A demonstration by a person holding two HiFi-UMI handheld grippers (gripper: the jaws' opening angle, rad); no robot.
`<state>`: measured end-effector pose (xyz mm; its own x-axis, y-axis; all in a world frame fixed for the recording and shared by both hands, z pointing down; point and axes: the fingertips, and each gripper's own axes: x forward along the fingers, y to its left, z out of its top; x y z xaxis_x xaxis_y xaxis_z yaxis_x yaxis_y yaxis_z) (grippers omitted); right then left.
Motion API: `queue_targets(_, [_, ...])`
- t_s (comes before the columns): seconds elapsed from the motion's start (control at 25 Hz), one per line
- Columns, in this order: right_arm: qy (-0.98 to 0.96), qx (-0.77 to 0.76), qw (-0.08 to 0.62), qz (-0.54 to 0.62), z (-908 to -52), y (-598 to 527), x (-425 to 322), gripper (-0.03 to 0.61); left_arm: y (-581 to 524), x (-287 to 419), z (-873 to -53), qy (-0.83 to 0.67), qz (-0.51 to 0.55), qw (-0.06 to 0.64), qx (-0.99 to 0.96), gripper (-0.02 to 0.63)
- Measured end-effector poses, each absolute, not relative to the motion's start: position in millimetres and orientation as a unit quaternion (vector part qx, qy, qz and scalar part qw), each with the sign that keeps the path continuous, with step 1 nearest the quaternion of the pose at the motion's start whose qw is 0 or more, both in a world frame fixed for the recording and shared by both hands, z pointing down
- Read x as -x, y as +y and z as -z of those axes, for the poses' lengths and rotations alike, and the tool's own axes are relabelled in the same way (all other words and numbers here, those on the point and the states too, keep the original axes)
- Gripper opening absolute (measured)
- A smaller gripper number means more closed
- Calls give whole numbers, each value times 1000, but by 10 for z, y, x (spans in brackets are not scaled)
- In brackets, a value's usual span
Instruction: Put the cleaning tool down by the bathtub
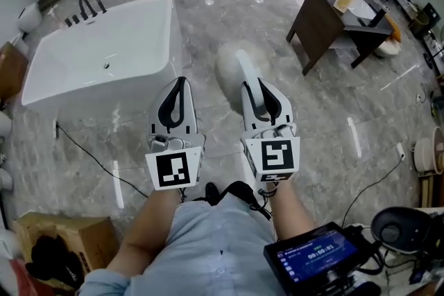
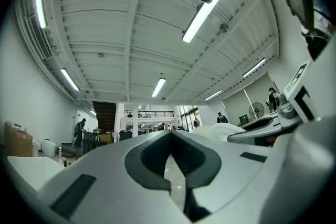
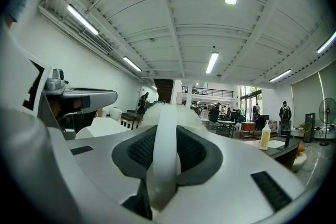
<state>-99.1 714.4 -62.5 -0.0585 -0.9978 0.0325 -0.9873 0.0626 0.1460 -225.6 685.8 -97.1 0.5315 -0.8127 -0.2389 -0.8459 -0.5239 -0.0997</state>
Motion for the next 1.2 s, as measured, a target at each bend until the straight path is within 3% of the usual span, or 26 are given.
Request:
queue_targets(0.52, [-720, -690, 76, 18, 318, 6301, 684, 104, 5969, 2025, 650, 474, -55, 89, 874, 15])
queue_targets(1.2, [-739, -670, 70, -19, 34, 4564, -476, 104, 4252, 793, 471, 483, -11, 98, 870, 15])
